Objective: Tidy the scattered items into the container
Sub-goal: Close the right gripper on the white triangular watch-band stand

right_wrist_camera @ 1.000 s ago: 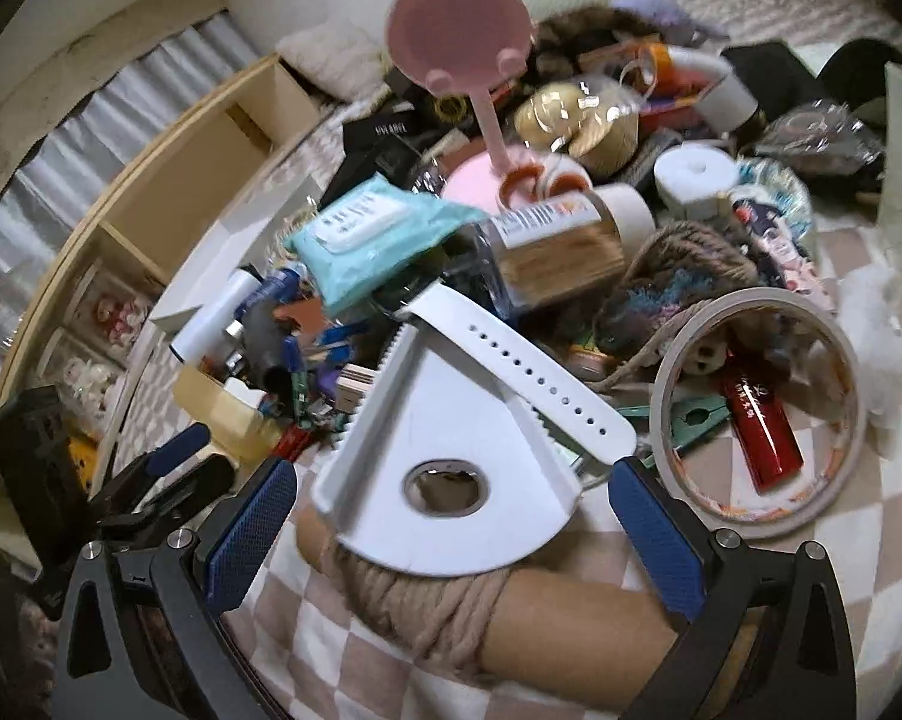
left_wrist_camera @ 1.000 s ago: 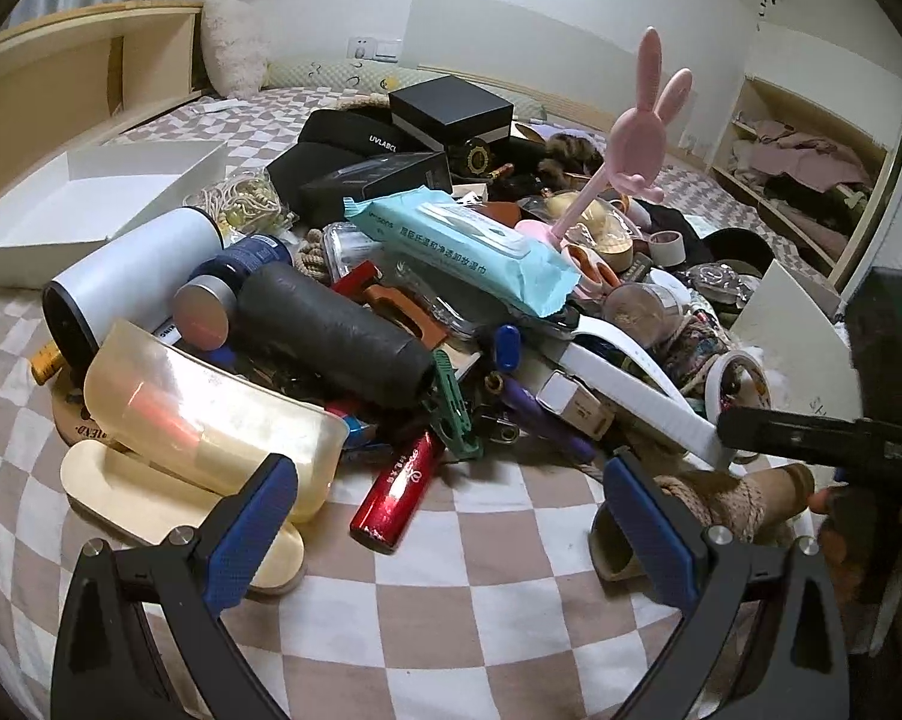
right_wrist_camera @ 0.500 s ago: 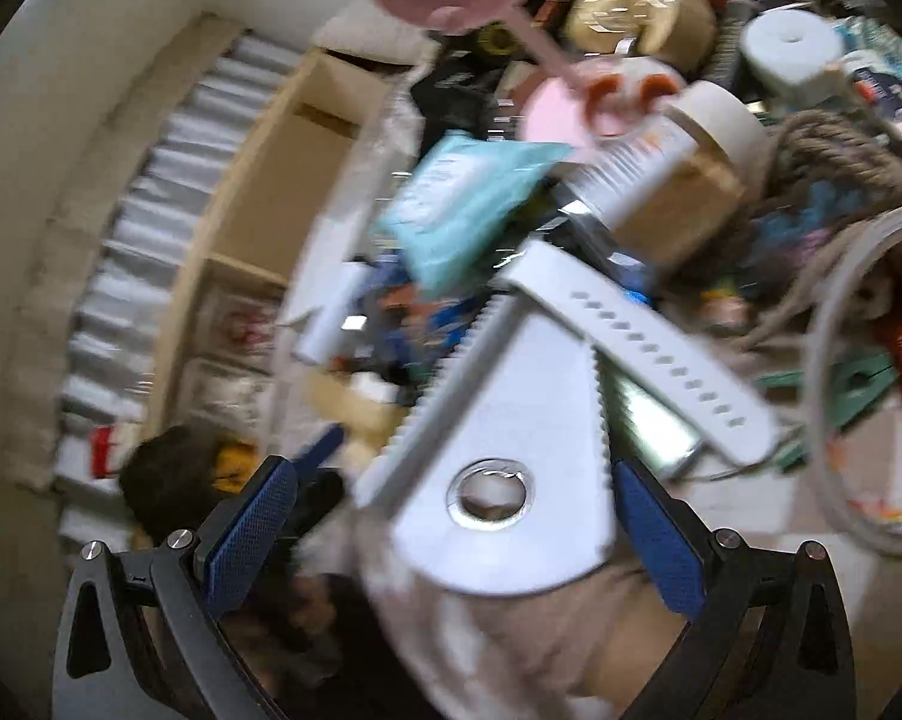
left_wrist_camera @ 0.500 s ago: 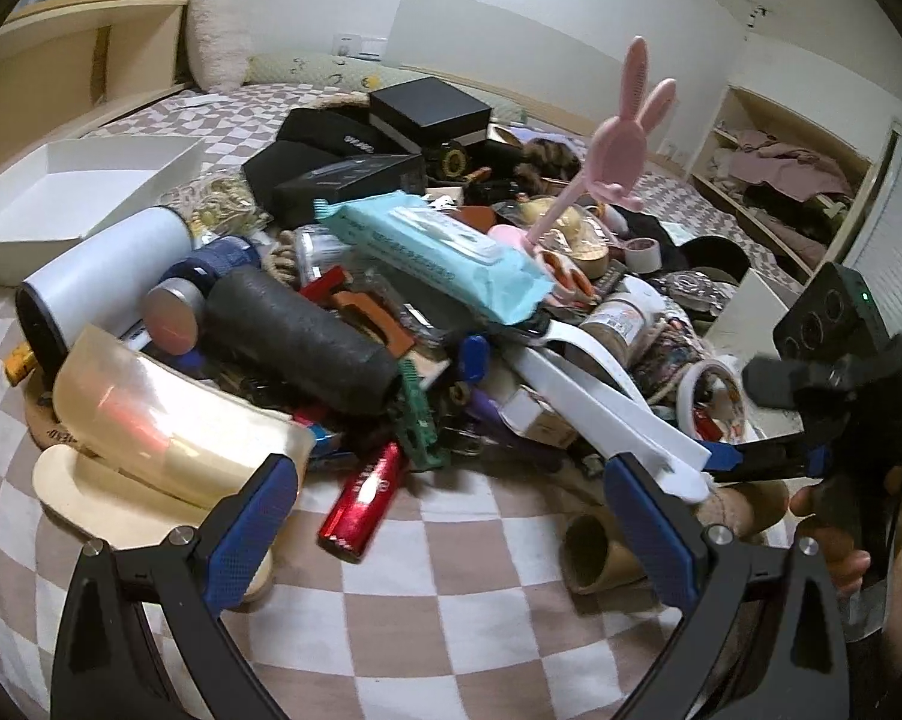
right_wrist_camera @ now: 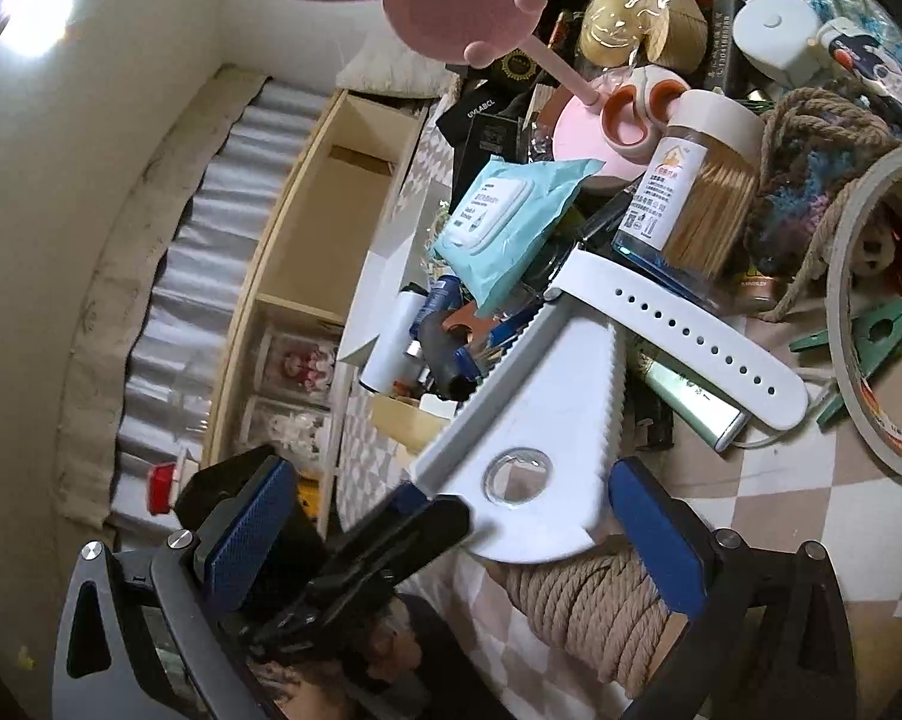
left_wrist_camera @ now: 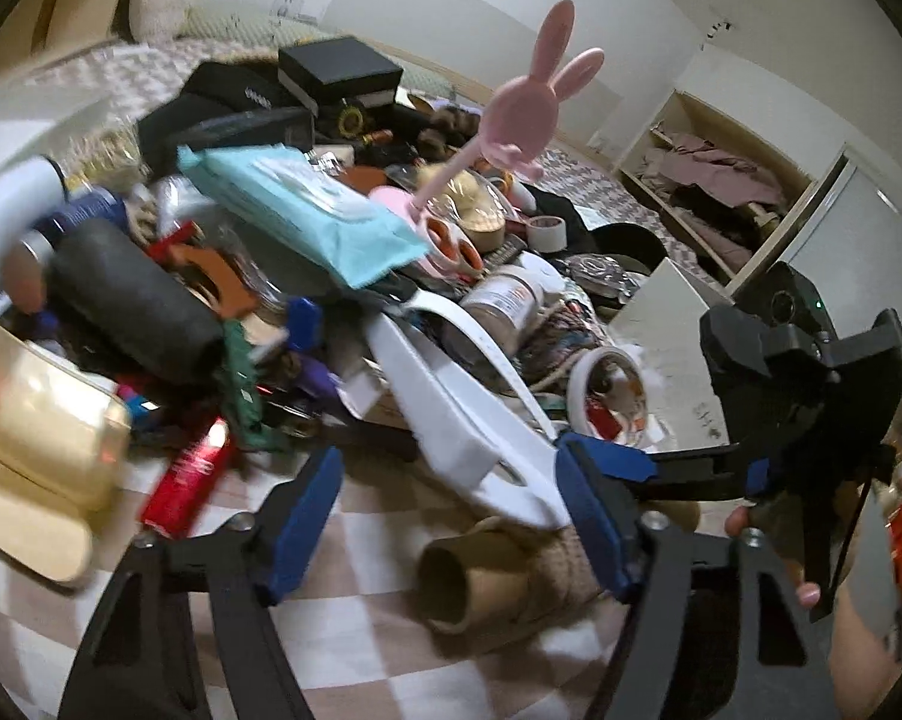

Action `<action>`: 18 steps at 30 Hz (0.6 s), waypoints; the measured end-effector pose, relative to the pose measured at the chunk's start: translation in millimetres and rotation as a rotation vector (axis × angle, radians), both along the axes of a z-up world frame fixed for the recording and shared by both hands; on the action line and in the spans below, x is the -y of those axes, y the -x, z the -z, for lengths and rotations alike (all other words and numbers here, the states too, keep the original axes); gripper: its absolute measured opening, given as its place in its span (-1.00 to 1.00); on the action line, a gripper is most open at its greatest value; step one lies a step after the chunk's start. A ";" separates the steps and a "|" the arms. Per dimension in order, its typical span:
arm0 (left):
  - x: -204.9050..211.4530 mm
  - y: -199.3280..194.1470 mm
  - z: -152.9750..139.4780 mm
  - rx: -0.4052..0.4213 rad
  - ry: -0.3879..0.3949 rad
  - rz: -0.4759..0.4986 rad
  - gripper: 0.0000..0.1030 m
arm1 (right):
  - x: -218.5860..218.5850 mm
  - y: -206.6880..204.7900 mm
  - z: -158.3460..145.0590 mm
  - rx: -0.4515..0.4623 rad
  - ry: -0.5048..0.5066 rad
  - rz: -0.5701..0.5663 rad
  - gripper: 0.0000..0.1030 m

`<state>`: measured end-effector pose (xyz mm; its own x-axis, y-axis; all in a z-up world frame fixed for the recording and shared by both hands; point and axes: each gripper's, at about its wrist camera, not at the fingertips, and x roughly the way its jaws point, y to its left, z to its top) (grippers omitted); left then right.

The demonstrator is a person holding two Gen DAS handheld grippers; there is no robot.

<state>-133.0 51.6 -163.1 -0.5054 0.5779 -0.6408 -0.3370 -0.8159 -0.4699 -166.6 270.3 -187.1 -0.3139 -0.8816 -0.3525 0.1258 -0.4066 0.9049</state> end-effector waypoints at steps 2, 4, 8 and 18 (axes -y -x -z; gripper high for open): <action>-4.3 1.7 3.2 0.024 -0.028 0.008 0.14 | -1.3 0.4 0.2 0.002 0.003 0.003 1.00; -7.3 3.7 6.7 0.045 -0.042 0.008 0.04 | -0.5 1.0 0.2 0.002 -0.002 0.001 1.00; -9.5 8.7 11.1 0.071 -0.058 -0.007 -0.27 | 1.1 1.3 -0.5 -0.005 -0.018 -0.005 1.00; 4.1 -3.8 -10.2 -0.072 0.050 -0.100 -0.48 | 13.1 5.7 6.1 0.034 0.050 -0.069 1.00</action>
